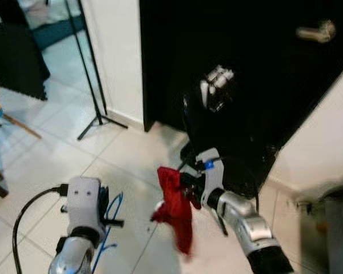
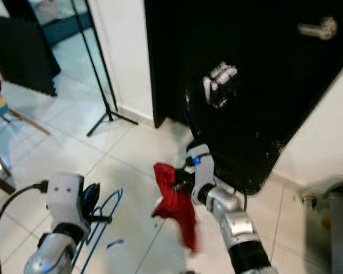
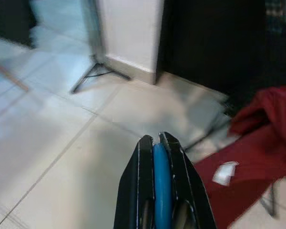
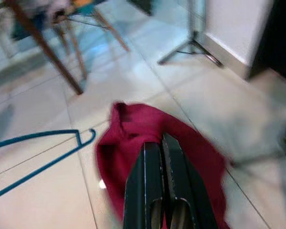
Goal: Hang hanger
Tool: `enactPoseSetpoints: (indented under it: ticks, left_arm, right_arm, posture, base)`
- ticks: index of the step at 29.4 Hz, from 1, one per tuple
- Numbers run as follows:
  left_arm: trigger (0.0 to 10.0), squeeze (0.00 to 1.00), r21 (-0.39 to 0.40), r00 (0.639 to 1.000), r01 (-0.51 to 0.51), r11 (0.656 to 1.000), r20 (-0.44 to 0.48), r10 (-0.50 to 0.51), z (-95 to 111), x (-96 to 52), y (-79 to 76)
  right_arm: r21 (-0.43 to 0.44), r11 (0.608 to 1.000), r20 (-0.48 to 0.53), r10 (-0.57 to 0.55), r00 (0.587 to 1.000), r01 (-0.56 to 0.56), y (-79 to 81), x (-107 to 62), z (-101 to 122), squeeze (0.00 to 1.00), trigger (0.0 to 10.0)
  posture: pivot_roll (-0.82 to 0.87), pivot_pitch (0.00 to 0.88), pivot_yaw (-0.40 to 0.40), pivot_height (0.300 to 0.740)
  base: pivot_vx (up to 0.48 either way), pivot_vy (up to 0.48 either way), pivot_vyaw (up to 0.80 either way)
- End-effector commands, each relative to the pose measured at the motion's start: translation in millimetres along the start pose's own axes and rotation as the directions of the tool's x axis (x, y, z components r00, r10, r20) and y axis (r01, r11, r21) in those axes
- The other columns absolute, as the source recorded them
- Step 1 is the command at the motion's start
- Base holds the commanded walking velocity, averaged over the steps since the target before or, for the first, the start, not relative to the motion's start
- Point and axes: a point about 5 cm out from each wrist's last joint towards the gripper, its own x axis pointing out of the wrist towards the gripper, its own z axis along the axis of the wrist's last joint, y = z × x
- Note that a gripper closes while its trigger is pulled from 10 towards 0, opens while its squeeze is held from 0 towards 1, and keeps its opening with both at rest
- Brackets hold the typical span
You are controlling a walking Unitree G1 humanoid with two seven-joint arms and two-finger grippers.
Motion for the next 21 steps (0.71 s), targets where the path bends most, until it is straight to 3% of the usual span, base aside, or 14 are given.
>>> enactPoseSetpoints:
  ticks: [1, 21]
  left_arm:
    - [10.0, 0.00, 0.017, 1.000, -0.014, 1.000, -0.009, 0.014, -1.2, -1.4, 0.8]
    - [10.0, 0.00, 0.030, 1.000, 0.004, 1.000, -0.011, -0.003, 0.0, -4.2, 0.3]
  right_arm:
    - [0.012, 0.998, 0.015, 0.057, 0.998, -0.057, 9.7, 4.1, 2.6, 0.00, 10.0]
    - [0.028, 0.982, 0.064, 0.185, 0.981, -0.187, 24.2, 9.8, 9.8, 0.00, 10.0]
  posture:
    - [0.02, 0.149, -0.085, 0.740]
    - [0.06, 0.156, -0.093, 0.740]
  base:
    - [0.439, 0.000, 0.77]
    - [0.476, 0.000, 0.77]
